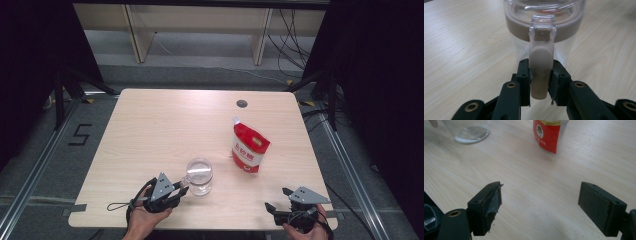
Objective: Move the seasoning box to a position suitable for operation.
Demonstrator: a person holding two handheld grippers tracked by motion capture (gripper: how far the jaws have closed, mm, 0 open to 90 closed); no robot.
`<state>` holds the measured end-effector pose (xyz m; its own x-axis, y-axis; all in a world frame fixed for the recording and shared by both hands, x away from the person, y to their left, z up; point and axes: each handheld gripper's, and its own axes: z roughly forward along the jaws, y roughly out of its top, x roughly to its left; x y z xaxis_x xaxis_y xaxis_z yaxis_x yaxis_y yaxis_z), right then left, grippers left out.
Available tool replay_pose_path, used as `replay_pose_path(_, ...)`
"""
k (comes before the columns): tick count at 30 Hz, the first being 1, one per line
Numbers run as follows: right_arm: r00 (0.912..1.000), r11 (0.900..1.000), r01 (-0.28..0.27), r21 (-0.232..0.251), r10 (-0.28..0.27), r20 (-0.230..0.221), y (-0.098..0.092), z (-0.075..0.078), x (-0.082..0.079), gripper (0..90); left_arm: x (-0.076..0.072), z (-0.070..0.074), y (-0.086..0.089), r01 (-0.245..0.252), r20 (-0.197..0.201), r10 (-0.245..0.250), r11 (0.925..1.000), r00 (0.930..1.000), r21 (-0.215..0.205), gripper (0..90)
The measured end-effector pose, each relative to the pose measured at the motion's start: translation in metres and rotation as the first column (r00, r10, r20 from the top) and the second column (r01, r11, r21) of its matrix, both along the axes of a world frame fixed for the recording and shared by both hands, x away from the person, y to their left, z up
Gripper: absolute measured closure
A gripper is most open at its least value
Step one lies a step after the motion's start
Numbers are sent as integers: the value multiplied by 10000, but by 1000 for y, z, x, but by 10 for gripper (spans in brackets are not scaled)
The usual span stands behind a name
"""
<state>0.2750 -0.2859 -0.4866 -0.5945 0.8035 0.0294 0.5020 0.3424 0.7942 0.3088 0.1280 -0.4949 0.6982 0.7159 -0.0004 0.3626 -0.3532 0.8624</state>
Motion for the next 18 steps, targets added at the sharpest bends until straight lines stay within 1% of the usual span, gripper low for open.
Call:
replay_pose_path(1, 9991, 9996, 268, 128, -264, -325, 2, 1, -3, 201, 2, -1, 2, -64, 34, 65, 10000, 10000, -67, 725)
replay_pose_path(2, 9987, 9994, 332, 118, -327, -387, 2, 1, -3, 202, 3, 0, 4, -122, -12, 122, 9999, 9999, 9, 727)
replay_pose_path(3, 9999, 10000, -6, 5, 6, -121, 0, 0, 1, 204, 5, -1, 5, -272, -68, 271, 9996, 9996, -85, 729)
replay_pose_path(4, 9998, 9999, -65, 98, 67, -166, 0, -1, 1, 206, 6, -1, 7, -397, 18, 397, 9992, 9992, 29, 731)
replay_pose_path(5, 9999, 9999, -66, 101, 68, -154, -1, -1, 2, 207, 7, -1, 8, -419, -12, 419, 9991, 9991, -41, 733)
replay_pose_path(6, 10000, 10000, 0, 52, 0, -97, -1, 0, 1, 207, 8, -1, 9, -413, -1, 413, 9991, 9991, 11, 735)
replay_pose_path(7, 10000, 10000, 28, 78, -27, -84, -1, 0, 1, 208, 8, -1, 10, -373, 29, 373, 9993, 9993, -61, 736)
replay_pose_path(8, 9999, 10000, 33, 44, -33, -112, -1, 0, 1, 208, 10, -1, 11, -217, 159, 215, 9997, 9996, 95, 737)
replay_pose_path(9, 9999, 10000, 40, 56, -39, -113, -1, 1, 1, 209, 9, -1, 11, -232, 54, 232, 9997, 9997, 20, 738)
replay_pose_path(10, 9999, 10000, -24, 46, 24, -97, -1, 0, 1, 210, 11, -1, 12, -142, 129, 141, 9999, 9998, 35, 738)
replay_pose_path(15, 10000, 10000, -80, 29, 80, -32, -1, 1, 1, 213, 12, -3, 12, -59, 85, 60, 9999, 9999, -105, 740)
replay_pose_path(16, 9999, 9999, -112, 32, 112, -54, -1, 1, 1, 214, 15, -2, 13, 203, 215, -203, 9998, 9996, 17, 741)
replay_pose_path(17, 9999, 9999, -113, 35, 113, -57, -1, 1, 1, 214, 16, -3, 13, 215, 137, -213, 9997, 9997, -118, 740)
replay_pose_path(18, 9999, 9999, -137, 74, 137, -73, 0, 1, 2, 214, 17, -2, 14, 374, 244, -374, 9993, 9990, 26, 740)
